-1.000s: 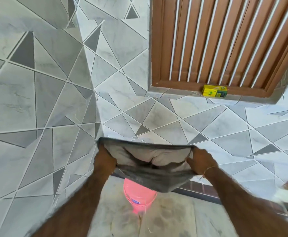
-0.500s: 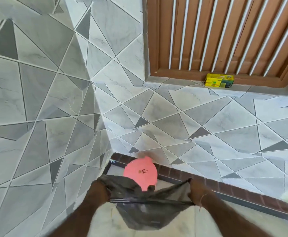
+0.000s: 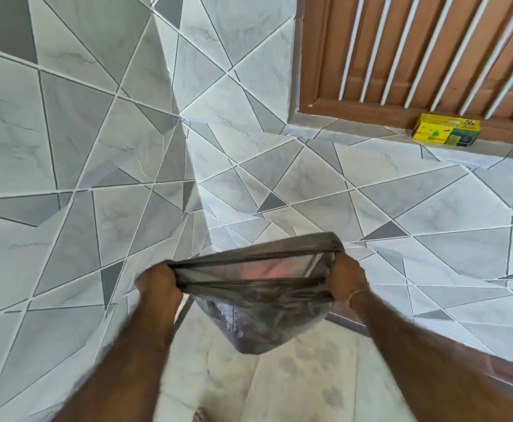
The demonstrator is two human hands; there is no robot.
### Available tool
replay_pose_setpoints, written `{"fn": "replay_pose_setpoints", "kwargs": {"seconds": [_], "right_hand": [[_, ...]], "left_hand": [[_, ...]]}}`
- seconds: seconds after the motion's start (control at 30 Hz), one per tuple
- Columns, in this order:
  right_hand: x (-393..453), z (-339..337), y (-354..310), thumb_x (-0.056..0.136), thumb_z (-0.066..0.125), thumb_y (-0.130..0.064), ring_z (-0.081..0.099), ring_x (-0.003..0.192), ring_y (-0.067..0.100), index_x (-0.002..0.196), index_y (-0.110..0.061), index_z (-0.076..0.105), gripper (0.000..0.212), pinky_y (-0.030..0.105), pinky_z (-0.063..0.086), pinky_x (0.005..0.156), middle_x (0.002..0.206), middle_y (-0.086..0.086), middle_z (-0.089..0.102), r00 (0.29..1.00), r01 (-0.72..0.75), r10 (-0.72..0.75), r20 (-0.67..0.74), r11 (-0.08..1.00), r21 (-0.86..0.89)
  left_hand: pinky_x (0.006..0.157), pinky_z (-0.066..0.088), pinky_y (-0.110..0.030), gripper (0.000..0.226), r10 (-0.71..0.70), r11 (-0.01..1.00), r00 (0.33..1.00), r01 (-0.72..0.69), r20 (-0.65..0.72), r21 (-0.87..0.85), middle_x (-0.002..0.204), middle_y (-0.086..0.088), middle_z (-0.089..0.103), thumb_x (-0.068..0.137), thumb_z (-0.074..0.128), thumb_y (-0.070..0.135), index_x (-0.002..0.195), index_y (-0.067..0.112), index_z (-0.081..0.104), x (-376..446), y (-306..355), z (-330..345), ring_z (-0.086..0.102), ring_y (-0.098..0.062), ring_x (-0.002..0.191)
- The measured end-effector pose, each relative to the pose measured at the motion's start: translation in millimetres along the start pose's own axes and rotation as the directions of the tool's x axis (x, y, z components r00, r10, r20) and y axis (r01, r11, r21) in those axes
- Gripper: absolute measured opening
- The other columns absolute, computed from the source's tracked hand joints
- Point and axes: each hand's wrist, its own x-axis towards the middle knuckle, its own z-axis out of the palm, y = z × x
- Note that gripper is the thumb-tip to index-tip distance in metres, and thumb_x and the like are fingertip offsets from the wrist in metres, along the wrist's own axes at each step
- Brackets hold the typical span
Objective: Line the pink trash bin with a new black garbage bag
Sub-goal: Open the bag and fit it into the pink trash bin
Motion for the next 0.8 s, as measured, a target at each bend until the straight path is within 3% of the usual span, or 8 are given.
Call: {"fn": "replay_pose_setpoints", "kwargs": {"seconds": [0.07, 0.1, 0.17, 0.23, 0.4, 0.5, 0.63, 0.8], "right_hand": [[4, 1, -17, 0.083, 0.050, -0.009, 0.059, 0.109, 0.045, 0.113, -0.002, 0.057, 0.032, 0.044, 0.048, 0.090, 0.118, 0.025, 0.063, 0.999, -0.008, 0.011, -0.041, 0.998, 0.059], [9, 10, -29, 0.083, 0.051, -0.008, 0.059, 0.109, 0.046, 0.115, -0.002, 0.056, 0.033, 0.045, 0.048, 0.091, 0.119, 0.025, 0.063, 0.998, -0.031, 0.036, -0.053, 0.996, 0.087], [20, 31, -56, 0.082, 0.054, -0.006, 0.058, 0.110, 0.048, 0.118, -0.001, 0.053, 0.037, 0.046, 0.048, 0.092, 0.120, 0.027, 0.062, 0.996, -0.071, 0.076, -0.049, 0.992, 0.104], [26, 46, -81, 0.082, 0.055, -0.006, 0.057, 0.110, 0.049, 0.120, -0.002, 0.051, 0.038, 0.047, 0.048, 0.092, 0.120, 0.028, 0.062, 0.994, -0.095, 0.099, -0.042, 0.990, 0.102], [47, 65, -140, 0.082, 0.053, -0.007, 0.058, 0.108, 0.047, 0.118, -0.003, 0.054, 0.036, 0.046, 0.049, 0.090, 0.120, 0.025, 0.059, 0.974, -0.120, 0.147, -0.170, 0.980, 0.160], [52, 75, -161, 0.078, 0.049, -0.002, 0.056, 0.108, 0.047, 0.125, -0.004, 0.051, 0.047, 0.047, 0.049, 0.091, 0.124, 0.024, 0.052, 0.958, -0.029, 0.078, -0.274, 0.984, 0.176], [48, 90, -170, 0.077, 0.050, 0.008, 0.056, 0.107, 0.047, 0.114, 0.003, 0.052, 0.037, 0.049, 0.046, 0.090, 0.127, 0.026, 0.048, 0.962, -0.114, 0.162, -0.219, 0.970, 0.214], [49, 122, -169, 0.076, 0.048, 0.009, 0.059, 0.106, 0.049, 0.116, 0.006, 0.053, 0.040, 0.049, 0.049, 0.090, 0.122, 0.030, 0.054, 0.965, -0.148, 0.187, -0.185, 0.967, 0.205]], "left_hand": [[0.084, 0.050, -0.034, 0.039, 0.148, 0.987, 0.984, -0.141, -0.101, 0.076, 0.131, -0.018, 0.059, 0.093, 0.044, 0.014, 0.129, 0.002, 0.054, 11, 13, 3, 0.058, -0.037, 0.118], [0.086, 0.050, -0.039, 0.036, 0.245, 0.953, 0.958, -0.210, -0.147, 0.218, 0.124, -0.022, 0.062, 0.088, 0.046, 0.011, 0.120, 0.000, 0.059, 23, 23, 1, 0.060, -0.041, 0.112], [0.087, 0.049, -0.044, 0.029, 0.402, 0.785, 0.915, -0.347, 0.004, 0.513, 0.113, -0.026, 0.065, 0.084, 0.052, 0.014, 0.108, 0.000, 0.061, 49, 32, -2, 0.061, -0.045, 0.104], [0.088, 0.048, -0.045, 0.035, 0.402, 0.594, 0.891, -0.428, 0.209, 0.681, 0.113, -0.027, 0.065, 0.082, 0.058, 0.023, 0.110, 0.001, 0.056, 70, 36, -6, 0.061, -0.045, 0.104], [0.093, 0.047, -0.048, 0.040, 0.409, 0.491, 0.869, -0.467, 0.278, 0.736, 0.118, -0.029, 0.061, 0.078, 0.056, 0.003, 0.118, 0.000, 0.050, 127, 75, -15, 0.058, -0.047, 0.108], [0.097, 0.046, -0.050, 0.052, 0.417, 0.426, 0.842, -0.514, 0.343, 0.745, 0.121, -0.029, 0.059, 0.078, 0.054, 0.001, 0.128, 0.003, 0.041, 142, 85, -16, 0.056, -0.048, 0.111], [0.093, 0.048, -0.047, 0.052, 0.375, 0.363, 0.840, -0.523, 0.392, 0.772, 0.122, -0.026, 0.060, 0.079, 0.055, 0.004, 0.130, 0.004, 0.043, 163, 74, -22, 0.059, -0.046, 0.110], [0.086, 0.050, -0.040, 0.034, 0.272, 0.374, 0.885, -0.460, 0.379, 0.805, 0.113, -0.028, 0.064, 0.078, 0.061, 0.001, 0.111, -0.007, 0.057, 179, 67, -26, 0.062, -0.043, 0.104]]}}
